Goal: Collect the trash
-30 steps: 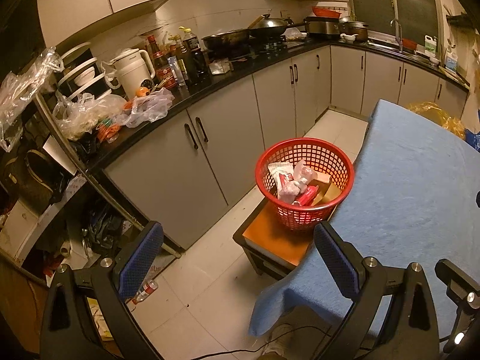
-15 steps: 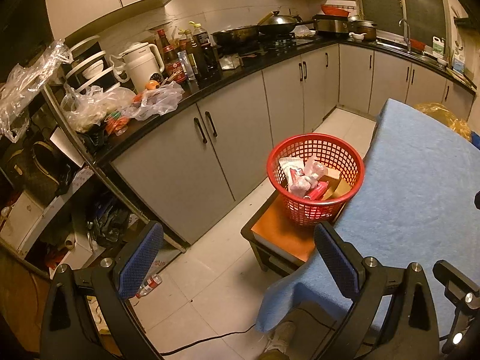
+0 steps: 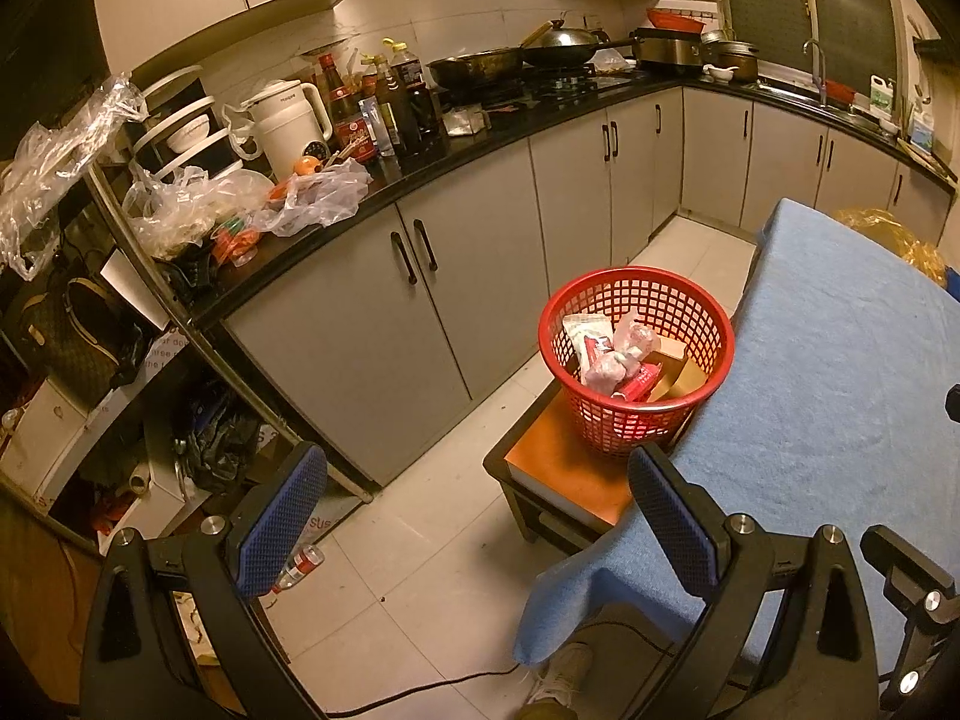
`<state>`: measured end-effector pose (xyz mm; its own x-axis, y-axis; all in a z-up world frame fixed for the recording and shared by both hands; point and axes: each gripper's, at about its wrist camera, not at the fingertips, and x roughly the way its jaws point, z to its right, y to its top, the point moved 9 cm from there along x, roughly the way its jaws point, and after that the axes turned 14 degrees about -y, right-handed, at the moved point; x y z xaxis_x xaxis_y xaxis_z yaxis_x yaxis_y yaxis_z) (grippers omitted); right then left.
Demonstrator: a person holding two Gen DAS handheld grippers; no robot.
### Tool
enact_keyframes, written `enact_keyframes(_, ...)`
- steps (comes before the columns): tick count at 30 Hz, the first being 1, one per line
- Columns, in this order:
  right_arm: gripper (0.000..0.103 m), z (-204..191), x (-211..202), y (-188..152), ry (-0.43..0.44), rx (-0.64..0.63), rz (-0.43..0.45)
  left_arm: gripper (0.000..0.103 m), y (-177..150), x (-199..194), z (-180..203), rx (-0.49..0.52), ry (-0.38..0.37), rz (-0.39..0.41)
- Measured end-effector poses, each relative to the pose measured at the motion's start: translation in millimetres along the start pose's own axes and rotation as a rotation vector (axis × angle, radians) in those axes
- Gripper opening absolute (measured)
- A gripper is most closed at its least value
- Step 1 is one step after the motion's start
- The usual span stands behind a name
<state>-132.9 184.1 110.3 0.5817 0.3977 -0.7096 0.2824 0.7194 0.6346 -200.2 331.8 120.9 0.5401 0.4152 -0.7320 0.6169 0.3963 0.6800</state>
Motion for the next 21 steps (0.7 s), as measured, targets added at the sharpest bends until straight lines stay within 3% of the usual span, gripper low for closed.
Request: enact_keyframes(21, 0.093, 5.3, 5.0, -3.0, 0.0, 0.005, -0.01, 0.1, -2.4, 4.7, 1.3, 0.005, -0.007, -0.008)
